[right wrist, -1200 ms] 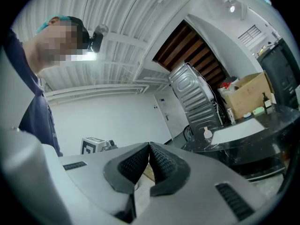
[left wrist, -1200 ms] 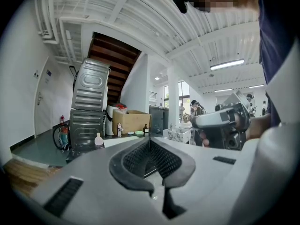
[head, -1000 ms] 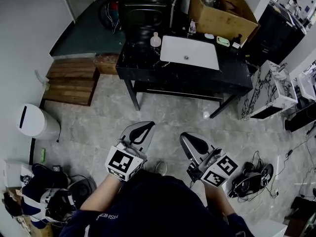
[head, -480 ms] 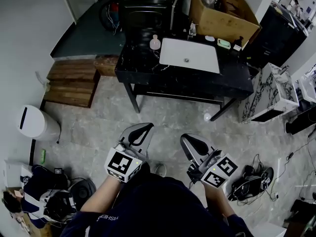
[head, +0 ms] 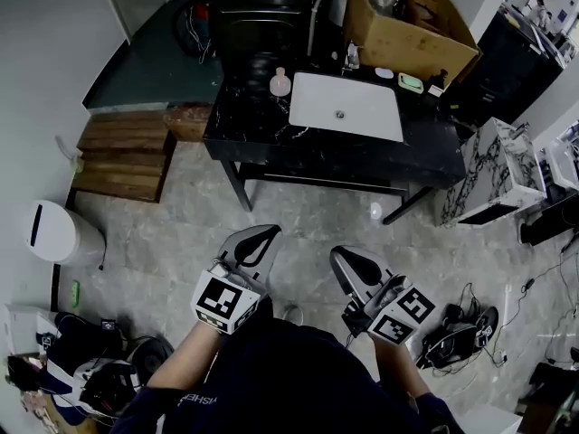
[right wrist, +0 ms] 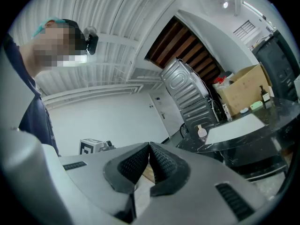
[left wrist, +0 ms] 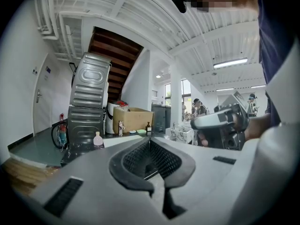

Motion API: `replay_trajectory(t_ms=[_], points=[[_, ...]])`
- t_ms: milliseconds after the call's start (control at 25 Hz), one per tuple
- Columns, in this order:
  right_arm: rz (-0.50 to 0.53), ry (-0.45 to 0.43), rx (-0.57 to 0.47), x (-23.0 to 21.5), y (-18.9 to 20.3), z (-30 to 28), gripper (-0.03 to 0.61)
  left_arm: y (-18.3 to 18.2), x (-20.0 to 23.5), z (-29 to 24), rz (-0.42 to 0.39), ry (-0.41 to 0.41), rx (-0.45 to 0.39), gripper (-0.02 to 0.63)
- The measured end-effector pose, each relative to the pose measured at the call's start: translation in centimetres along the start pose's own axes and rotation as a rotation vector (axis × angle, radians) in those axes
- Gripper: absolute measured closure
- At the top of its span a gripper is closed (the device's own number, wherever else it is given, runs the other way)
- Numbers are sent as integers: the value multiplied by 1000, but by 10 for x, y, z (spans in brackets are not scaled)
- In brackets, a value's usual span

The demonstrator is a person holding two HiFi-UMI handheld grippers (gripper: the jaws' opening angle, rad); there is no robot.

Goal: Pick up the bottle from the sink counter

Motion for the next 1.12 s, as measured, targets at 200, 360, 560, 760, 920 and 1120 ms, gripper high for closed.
replay_trajectory(t_ms=[200,360,560,760,920,1120], points=[[-7,2,12,-13,-4,-34,552,2,33,-12,11,3,5,604],[-10,5,24,-21,-8,-68,552,2,67,-22,17,11,6,604],[-4,19,30,-31,-18,-110,552,1,108,-37,22,34,1,605],[3,35,37,-36,-23,-148,552,-2,145,-45,25,56,-7,604],[7,46,35,-37,-29,-176,552,-4,171,-48,24,72,-10,605],[9,59,27,-39,-28,-205,552,-3,201,-50,22,82,-15,604]])
Point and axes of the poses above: the fingertips, and each gripper's own axes: z backward along the fingers, x to its left, y out of its underside, the point moved 1 cm from there along z, backward along the fingers, and after that the axes turned 3 degrees about -z, right-handed, at the moved point
